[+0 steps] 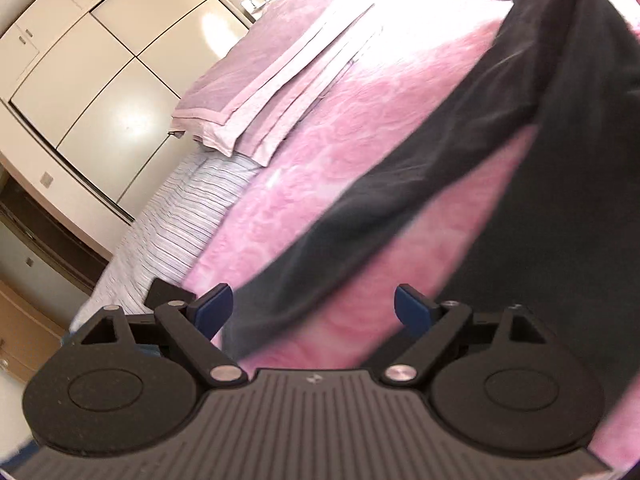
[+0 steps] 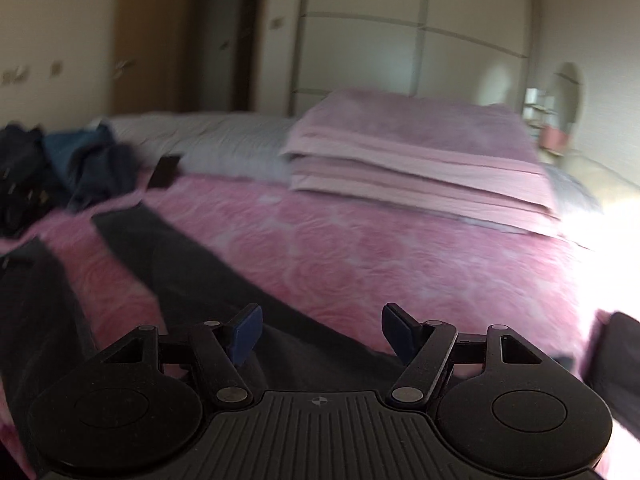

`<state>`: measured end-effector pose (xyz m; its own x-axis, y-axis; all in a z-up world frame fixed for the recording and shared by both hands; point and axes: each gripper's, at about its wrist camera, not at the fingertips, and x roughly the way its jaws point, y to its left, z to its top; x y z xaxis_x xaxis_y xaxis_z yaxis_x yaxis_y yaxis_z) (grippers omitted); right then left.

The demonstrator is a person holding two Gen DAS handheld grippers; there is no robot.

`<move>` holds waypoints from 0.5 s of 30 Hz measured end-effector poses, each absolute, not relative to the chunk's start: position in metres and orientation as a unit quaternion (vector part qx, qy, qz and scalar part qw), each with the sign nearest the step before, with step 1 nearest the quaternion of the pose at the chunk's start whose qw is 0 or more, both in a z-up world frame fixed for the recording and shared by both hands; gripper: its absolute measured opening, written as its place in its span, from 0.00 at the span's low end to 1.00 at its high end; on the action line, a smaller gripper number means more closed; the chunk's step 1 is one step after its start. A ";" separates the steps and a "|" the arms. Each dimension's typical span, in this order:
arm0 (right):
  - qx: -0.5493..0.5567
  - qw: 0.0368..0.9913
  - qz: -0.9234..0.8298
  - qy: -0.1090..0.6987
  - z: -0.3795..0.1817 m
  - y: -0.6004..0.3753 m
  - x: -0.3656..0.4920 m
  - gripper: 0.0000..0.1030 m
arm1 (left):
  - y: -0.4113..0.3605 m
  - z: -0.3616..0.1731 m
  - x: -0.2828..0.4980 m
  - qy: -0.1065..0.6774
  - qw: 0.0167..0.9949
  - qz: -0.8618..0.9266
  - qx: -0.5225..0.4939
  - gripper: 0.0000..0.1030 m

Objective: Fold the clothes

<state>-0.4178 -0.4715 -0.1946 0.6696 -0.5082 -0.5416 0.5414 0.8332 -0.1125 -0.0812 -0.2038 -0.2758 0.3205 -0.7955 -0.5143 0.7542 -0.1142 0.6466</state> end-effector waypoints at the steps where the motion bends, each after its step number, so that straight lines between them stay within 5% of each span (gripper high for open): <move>1: 0.032 0.909 -0.275 0.311 -0.202 -0.487 -0.408 0.68 | -0.214 -0.275 -0.076 -0.025 0.663 -0.582 0.470 0.83; 10: 0.056 0.846 -0.153 0.508 -0.264 -0.631 -0.315 0.67 | -0.286 -0.291 -0.070 -0.026 0.625 -0.614 0.481 0.83; 15: 0.123 0.828 -0.119 0.534 -0.302 -0.668 -0.293 0.63 | -0.311 -0.297 -0.074 -0.022 0.602 -0.632 0.488 0.83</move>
<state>-0.2933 -0.6685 -0.3021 0.4011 -0.0654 -0.9137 0.3273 0.9419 0.0762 -0.0739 -0.3115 -0.2971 0.2013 -0.7818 -0.5902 0.7385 -0.2747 0.6158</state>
